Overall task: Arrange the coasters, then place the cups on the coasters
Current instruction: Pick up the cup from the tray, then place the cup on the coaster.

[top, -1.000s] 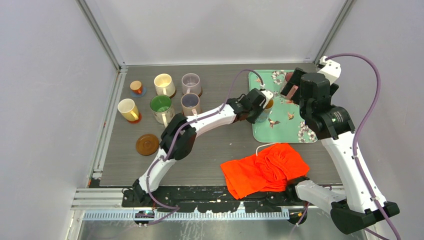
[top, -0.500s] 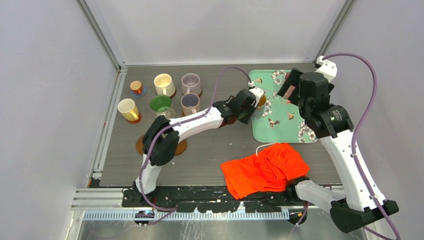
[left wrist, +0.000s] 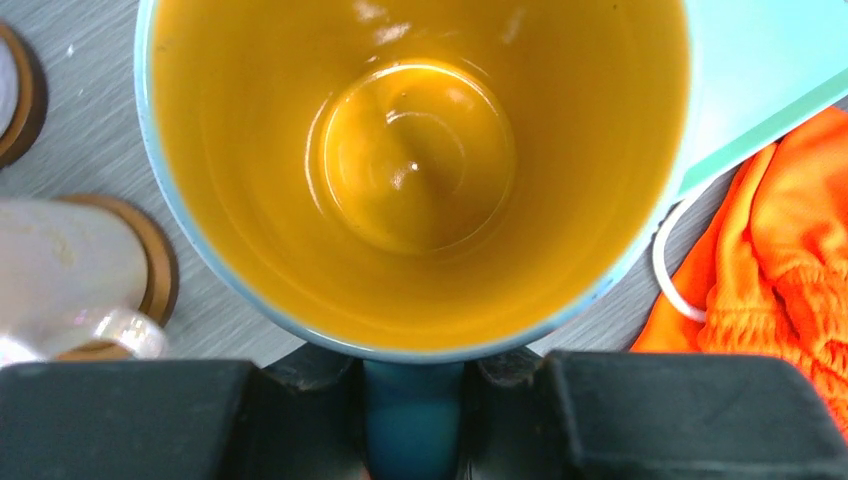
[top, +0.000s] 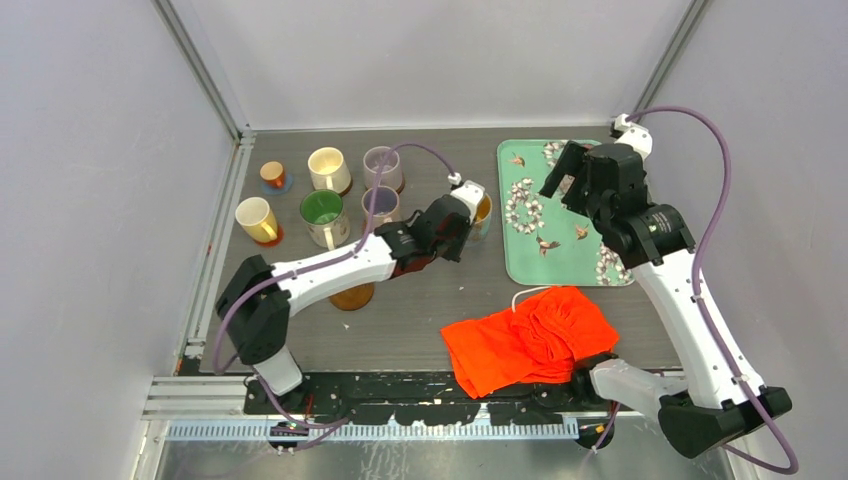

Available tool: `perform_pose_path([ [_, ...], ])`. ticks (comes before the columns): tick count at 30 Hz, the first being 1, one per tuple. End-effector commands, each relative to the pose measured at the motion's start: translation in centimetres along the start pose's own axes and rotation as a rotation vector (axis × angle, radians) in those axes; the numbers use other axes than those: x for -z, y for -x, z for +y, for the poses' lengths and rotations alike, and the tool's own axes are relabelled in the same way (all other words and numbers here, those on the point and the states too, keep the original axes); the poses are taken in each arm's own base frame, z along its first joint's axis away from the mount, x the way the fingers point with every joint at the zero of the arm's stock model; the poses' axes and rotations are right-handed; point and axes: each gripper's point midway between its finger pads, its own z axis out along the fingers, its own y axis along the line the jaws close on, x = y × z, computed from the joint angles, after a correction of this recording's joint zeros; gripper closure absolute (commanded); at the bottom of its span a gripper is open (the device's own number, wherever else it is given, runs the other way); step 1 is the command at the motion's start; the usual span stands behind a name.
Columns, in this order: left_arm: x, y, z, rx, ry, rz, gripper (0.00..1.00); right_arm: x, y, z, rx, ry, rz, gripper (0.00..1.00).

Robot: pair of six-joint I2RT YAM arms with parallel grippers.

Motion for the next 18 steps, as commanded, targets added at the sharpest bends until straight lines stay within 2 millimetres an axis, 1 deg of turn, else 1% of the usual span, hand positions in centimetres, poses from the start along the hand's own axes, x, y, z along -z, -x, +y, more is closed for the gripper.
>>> perform_pose_path([
  [1, 4.4, 5.4, 0.8, 0.112, 0.012, -0.22, 1.0, -0.4, -0.3, 1.6, -0.019, 0.061, 0.006, 0.0],
  [5, 5.8, 3.1, 2.3, 0.137, 0.046, -0.199, 1.0, -0.7, -1.2, 2.3, -0.007, 0.074, 0.026, 0.0],
  [8, 7.0, 1.7, 3.1, 0.157, 0.064, -0.19, 1.0, -0.9, -1.6, 2.6, -0.005, 0.083, 0.03, 0.0],
  [13, 8.4, -1.4, 4.2, 0.177, 0.086, -0.135, 1.0, -1.3, -2.4, 2.7, 0.001, 0.083, 0.039, 0.0],
  [18, 9.8, -3.5, 5.5, 0.202, 0.12, -0.118, 1.0, -1.6, -2.8, 2.4, 0.006, 0.073, 0.042, 0.0],
])
